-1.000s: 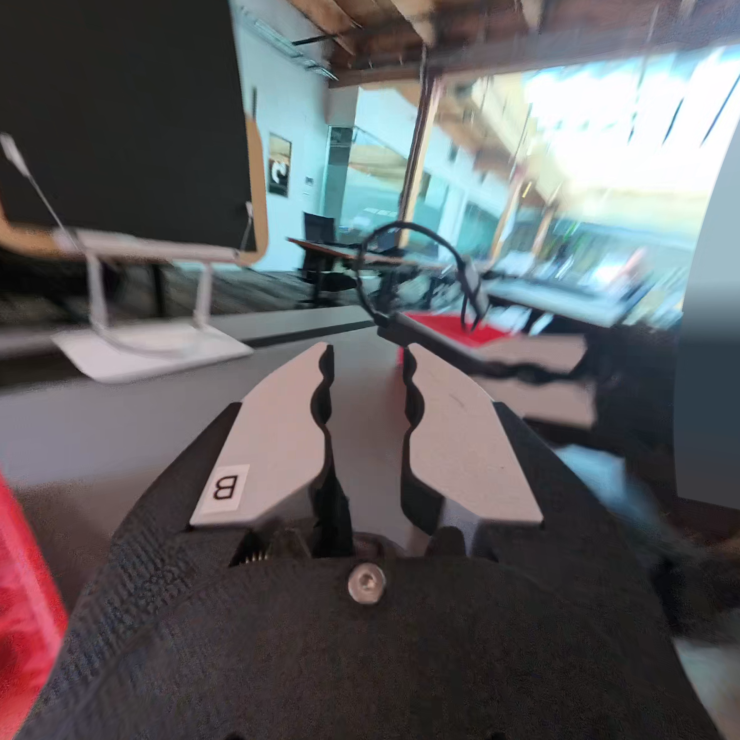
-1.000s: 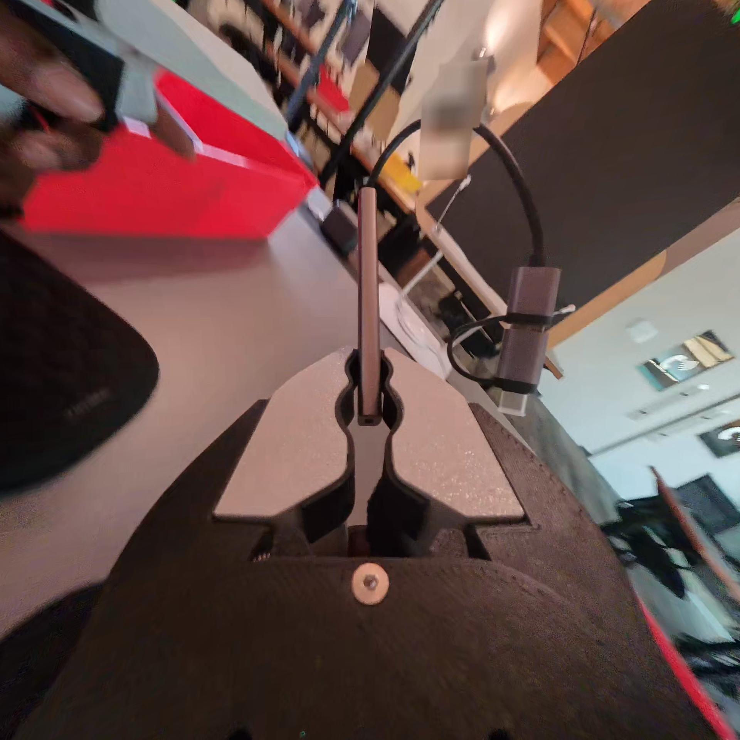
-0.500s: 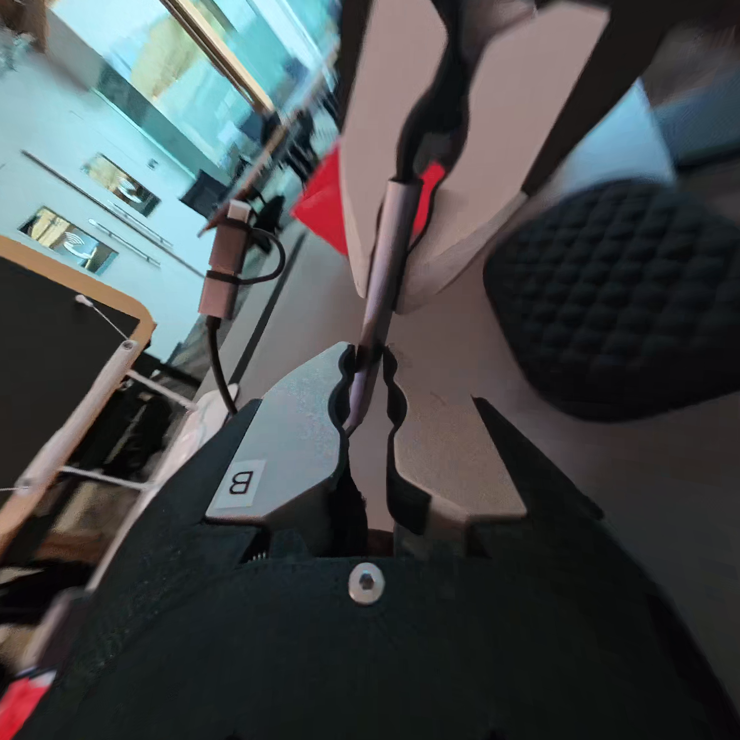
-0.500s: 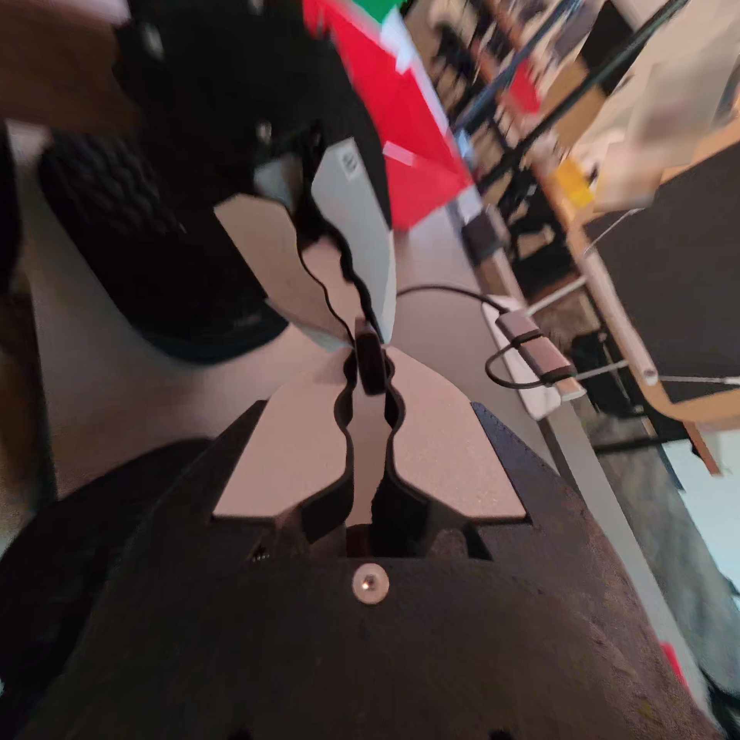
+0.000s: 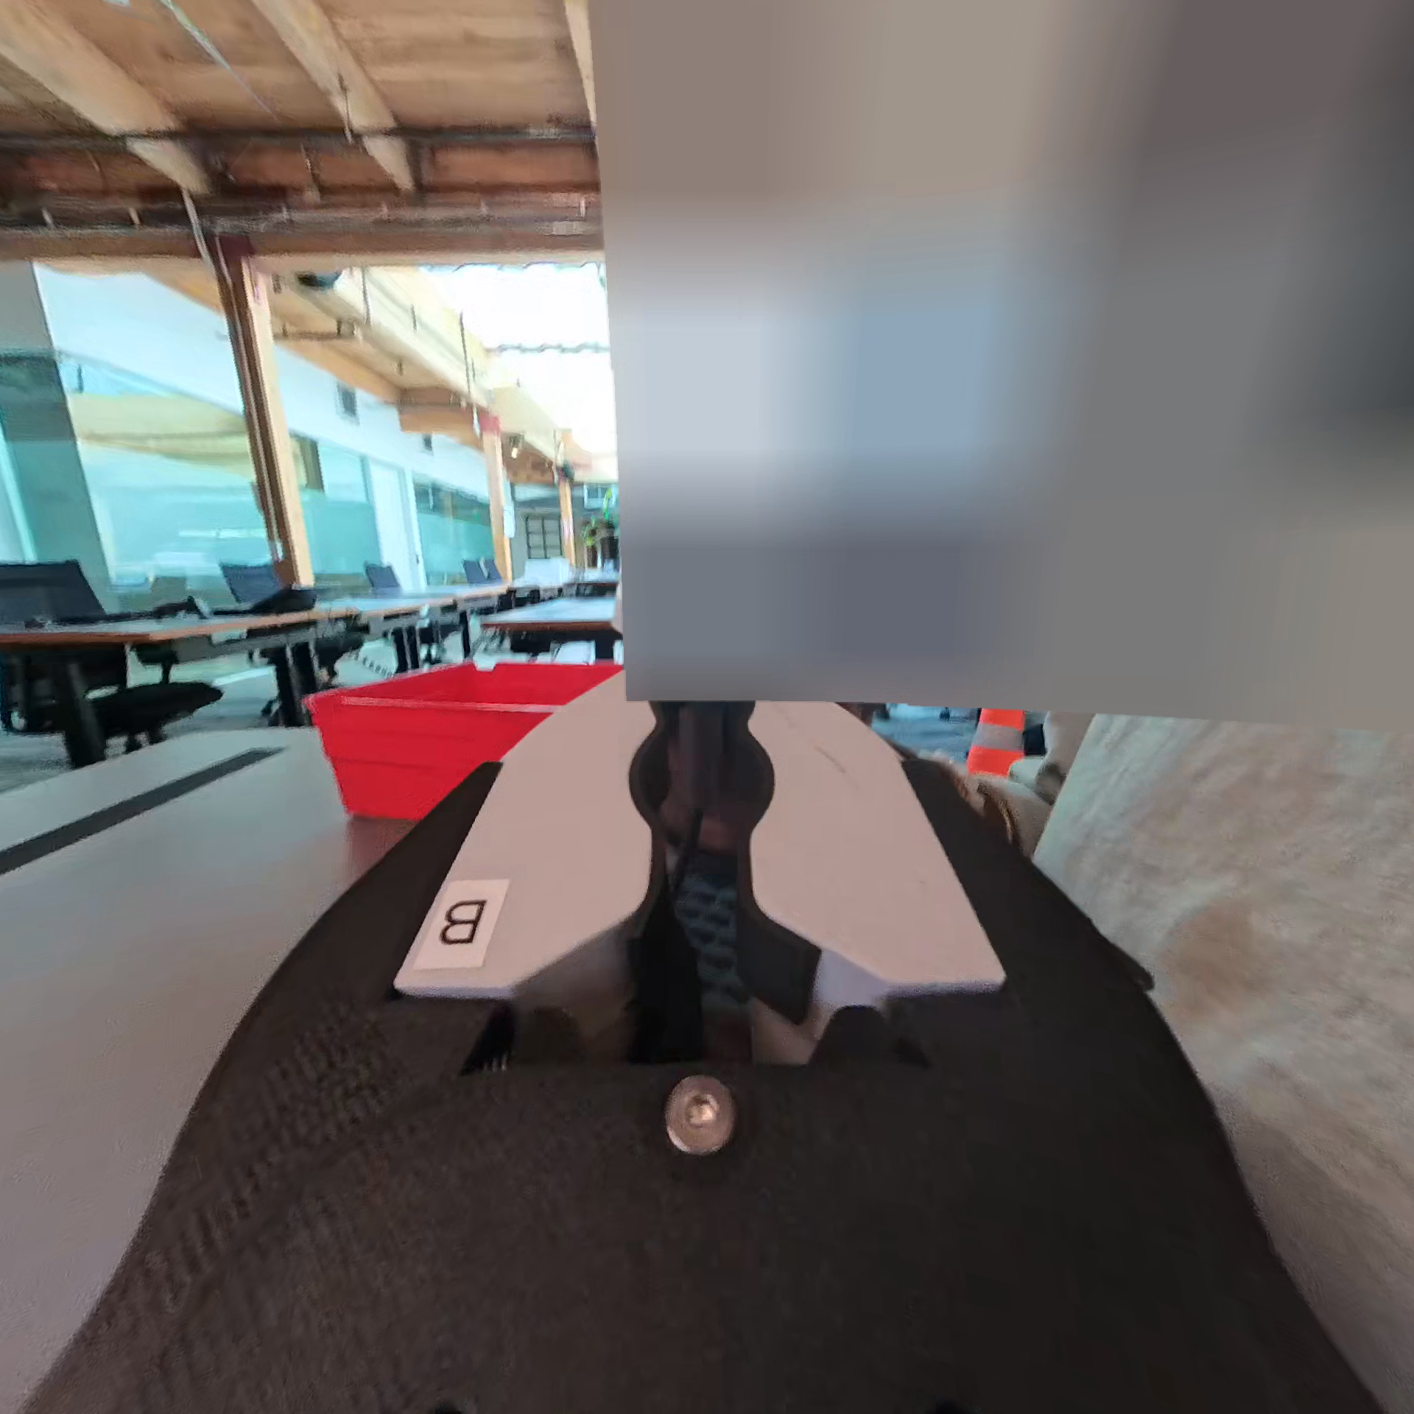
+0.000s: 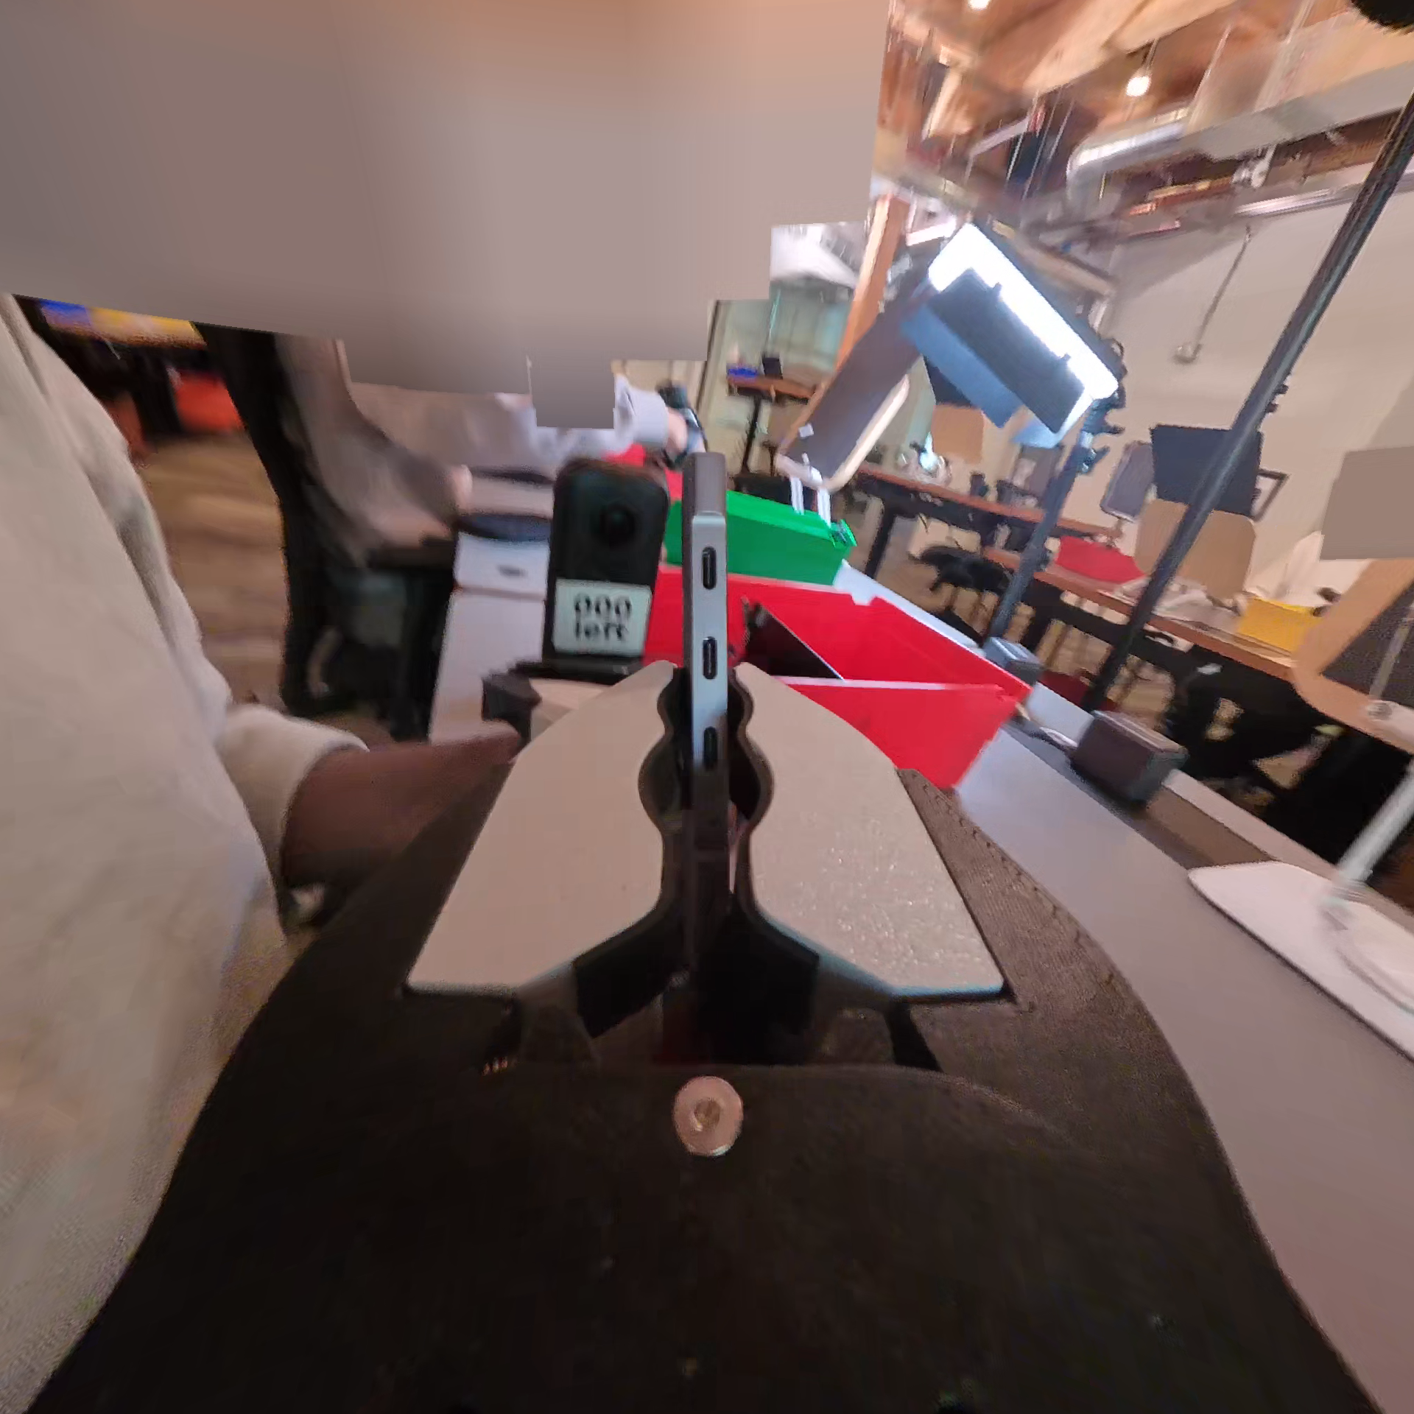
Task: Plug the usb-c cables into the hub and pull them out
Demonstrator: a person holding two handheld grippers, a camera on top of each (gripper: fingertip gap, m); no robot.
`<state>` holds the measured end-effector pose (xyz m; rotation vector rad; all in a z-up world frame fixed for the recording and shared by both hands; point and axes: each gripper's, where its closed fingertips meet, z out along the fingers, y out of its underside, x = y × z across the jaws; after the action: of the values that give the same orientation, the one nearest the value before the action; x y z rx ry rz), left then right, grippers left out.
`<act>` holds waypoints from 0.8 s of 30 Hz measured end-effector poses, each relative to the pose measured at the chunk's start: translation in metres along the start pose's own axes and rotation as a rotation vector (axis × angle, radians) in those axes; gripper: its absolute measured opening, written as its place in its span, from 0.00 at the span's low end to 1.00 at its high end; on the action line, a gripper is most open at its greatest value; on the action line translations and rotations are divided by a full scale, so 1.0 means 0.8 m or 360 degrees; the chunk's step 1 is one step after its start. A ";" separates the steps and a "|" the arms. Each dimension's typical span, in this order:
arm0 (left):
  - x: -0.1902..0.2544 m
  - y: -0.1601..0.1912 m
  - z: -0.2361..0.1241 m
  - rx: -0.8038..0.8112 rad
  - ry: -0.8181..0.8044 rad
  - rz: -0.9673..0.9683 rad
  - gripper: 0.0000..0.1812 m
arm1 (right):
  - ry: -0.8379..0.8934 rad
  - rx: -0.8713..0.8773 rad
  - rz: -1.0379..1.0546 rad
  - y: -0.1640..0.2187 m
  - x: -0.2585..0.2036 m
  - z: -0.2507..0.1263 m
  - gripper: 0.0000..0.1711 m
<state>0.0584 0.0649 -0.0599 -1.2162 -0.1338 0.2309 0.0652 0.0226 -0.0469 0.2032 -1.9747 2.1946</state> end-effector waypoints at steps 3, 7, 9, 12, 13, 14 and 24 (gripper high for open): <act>-0.026 0.004 -0.025 -0.0209 -0.0256 0.0262 0.21 | 0.0093 -0.0263 -0.0321 0.016 0.008 -0.010 0.05; -0.023 -0.008 -0.043 -0.0493 -0.0338 0.0733 0.21 | 0.0190 -0.0790 -0.0850 0.051 0.023 -0.028 0.05; -0.016 -0.003 -0.038 -0.0650 -0.0282 0.0868 0.21 | 0.0162 -0.0945 -0.0974 0.065 0.023 -0.032 0.05; -0.016 0.026 -0.035 -0.0942 -0.0203 0.1037 0.11 | 0.0113 -0.0991 -0.1001 0.074 0.019 -0.032 0.05; -0.021 0.036 -0.037 -0.1027 -0.0197 0.1095 0.08 | 0.0080 -0.0998 -0.0988 0.076 0.015 -0.033 0.05; -0.021 0.040 -0.037 -0.1031 -0.0168 0.1108 0.07 | 0.0081 -0.1016 -0.0994 0.079 0.015 -0.035 0.05; 0.006 0.027 -0.045 -0.0684 0.0107 0.0802 0.05 | -0.0041 -0.0617 -0.0820 0.059 0.002 -0.065 0.08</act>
<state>0.0690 0.0402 -0.0925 -1.6737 0.1968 0.6222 0.0543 0.0700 -0.0979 0.6039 -2.0254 1.4762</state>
